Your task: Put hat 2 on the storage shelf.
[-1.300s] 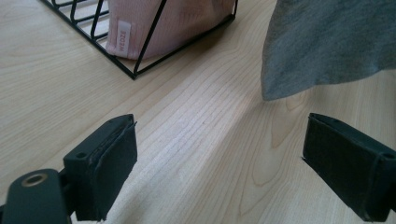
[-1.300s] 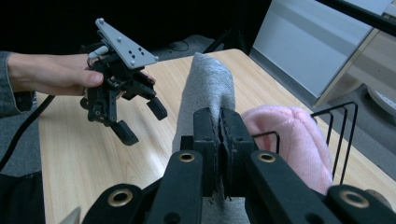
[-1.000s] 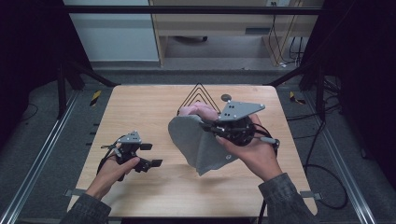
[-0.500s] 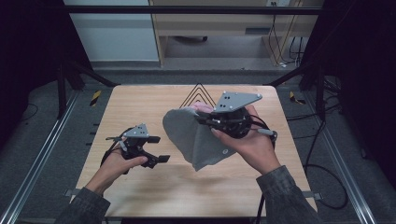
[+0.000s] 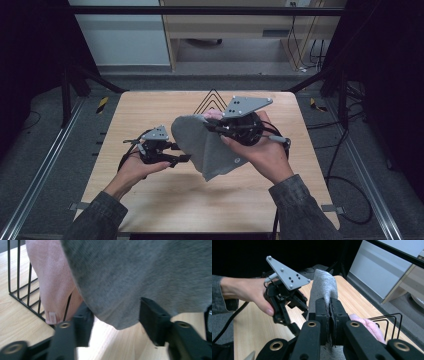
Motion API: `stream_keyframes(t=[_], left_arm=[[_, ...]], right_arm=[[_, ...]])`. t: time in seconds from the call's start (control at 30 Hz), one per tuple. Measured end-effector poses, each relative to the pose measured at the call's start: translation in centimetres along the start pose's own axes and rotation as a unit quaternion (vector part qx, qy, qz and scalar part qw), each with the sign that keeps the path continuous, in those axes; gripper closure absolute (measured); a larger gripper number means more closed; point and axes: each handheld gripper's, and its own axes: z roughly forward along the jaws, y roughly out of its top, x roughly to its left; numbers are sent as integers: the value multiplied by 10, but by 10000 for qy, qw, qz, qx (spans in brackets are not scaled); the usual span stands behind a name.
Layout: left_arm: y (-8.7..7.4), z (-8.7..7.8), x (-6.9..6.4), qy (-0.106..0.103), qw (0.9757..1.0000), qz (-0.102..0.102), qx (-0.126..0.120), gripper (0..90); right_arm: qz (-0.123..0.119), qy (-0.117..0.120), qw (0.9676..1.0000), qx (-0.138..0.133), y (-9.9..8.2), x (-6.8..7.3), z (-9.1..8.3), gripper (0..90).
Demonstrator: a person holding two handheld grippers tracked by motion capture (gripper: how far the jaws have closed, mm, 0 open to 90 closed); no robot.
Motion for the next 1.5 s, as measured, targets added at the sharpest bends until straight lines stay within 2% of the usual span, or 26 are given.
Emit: stream_keyframes(t=[0.1, 0.13, 0.17, 0.23, 0.27, 0.33, 0.4, 0.5, 0.77, 0.87, 0.9, 1.03, 1.17, 1.2, 1.23, 1.3, 1.33, 1.4, 1.5], left_arm=[[1, 4, 0, -7, 10000, 69, 4, 621], [1, 6, -2, 36, 9999, 133, 15, 621], [2, 6, -3, 47, 9998, 169, 18, 731], [2, 6, -4, 30, 9998, 174, 0, 765], [3, 4, -5, -8, 9999, 139, -25, 829], [5, 3, -5, 9, 9999, 115, -9, 853], [10, 0, -6, 29, 9999, 136, 66, 858], [21, -6, -8, 86, 9997, 185, 128, 859], [54, -27, -12, 213, 9990, 308, 227, 860], [78, -41, -13, 393, 9976, 480, 312, 860], [78, -41, -13, 393, 9976, 480, 312, 860], [104, -49, -6, 536, 9971, 468, 267, 861], [116, -50, -2, 619, 9961, 530, 329, 864], [124, -51, 0, 667, 9958, 549, 314, 864], [124, -51, 0, 667, 9958, 549, 314, 864], [135, -52, 4, 707, 9960, 494, 219, 864], [135, -52, 4, 707, 9960, 494, 219, 864], [145, -54, 7, 738, 9961, 468, 119, 864], [150, -57, 7, 780, 9960, 417, 150, 864]], right_arm=[[22, -33, 10000, 17, -2, -2, 0, 862], [53, -55, 10000, 30, -4, -2, -1, 862], [126, -108, 9999, 28, -9, -4, -4, 862], [159, -133, 9998, 34, -11, -5, -5, 862], [228, -200, 9995, 50, -18, -9, -8, 862], [254, -228, 9994, 57, -20, -10, -9, 862], [424, -343, 9985, 89, -29, -17, -13, 862], [526, -436, 9976, 55, -34, -24, -18, 862], [713, -639, 9954, -89, -35, -38, -31, 862], [851, -645, 9940, -224, -28, -46, -39, 862], [851, -645, 9940, -224, -28, -46, -39, 862], [915, -656, 9930, -362, -15, -56, -42, 862], [956, -699, 9919, -452, -5, -65, -42, 862], [990, -703, 9913, -500, -2, -68, -43, 862], [990, -703, 9913, -500, -2, -68, -43, 862], [1031, -772, 9902, -536, 5, -77, -42, 862], [1031, -772, 9902, -536, 5, -77, -42, 862], [1097, -861, 9886, -567, 13, -89, -43, 862], [1178, -930, 9868, -609, 19, -98, -45, 862]])
